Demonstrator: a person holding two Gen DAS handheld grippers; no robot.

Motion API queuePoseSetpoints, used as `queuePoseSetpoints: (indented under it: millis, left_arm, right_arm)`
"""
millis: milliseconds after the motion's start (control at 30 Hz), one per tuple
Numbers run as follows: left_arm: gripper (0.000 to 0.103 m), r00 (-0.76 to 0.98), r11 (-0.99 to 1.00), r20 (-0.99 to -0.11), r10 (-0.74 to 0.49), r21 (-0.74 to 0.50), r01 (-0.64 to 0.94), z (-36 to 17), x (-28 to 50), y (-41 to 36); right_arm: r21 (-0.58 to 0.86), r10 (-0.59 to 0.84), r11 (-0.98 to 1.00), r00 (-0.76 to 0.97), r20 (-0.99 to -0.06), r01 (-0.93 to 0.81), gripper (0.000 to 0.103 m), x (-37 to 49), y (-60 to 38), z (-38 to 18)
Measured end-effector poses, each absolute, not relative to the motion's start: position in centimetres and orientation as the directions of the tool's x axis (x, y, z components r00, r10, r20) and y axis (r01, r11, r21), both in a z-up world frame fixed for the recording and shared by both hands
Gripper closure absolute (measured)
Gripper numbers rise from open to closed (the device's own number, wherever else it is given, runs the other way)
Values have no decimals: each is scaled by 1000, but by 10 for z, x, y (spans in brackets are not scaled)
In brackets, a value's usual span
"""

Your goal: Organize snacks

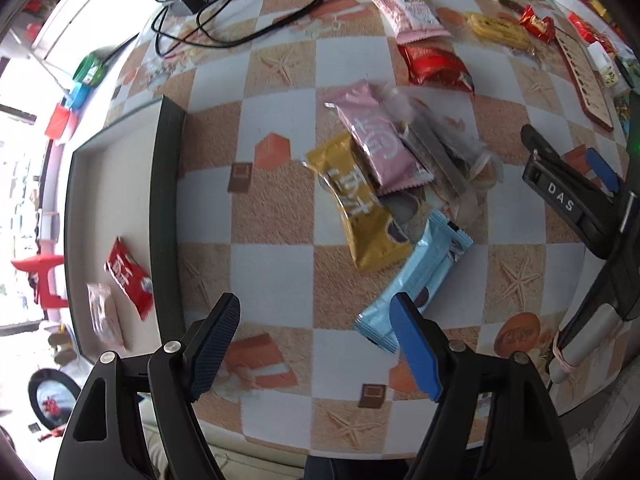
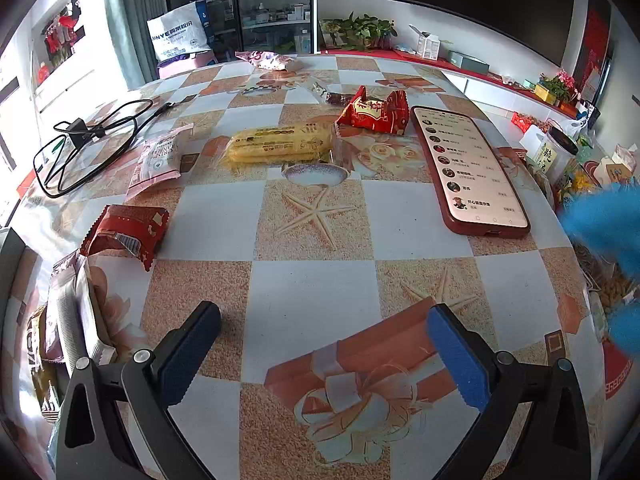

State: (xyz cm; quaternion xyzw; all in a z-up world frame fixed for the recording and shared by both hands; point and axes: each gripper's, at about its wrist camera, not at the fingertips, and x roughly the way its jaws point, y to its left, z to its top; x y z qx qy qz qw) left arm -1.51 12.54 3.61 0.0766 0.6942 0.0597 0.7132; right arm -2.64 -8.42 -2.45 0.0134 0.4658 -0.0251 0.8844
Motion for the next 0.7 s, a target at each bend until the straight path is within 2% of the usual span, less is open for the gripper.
queuePoseSetpoints:
  millis: [700]
  left_arm:
    - [23, -42, 967, -968, 246, 248, -62, 31, -39, 111]
  right_arm:
    - [0, -32, 998, 565, -824, 57, 0, -26, -85, -25]
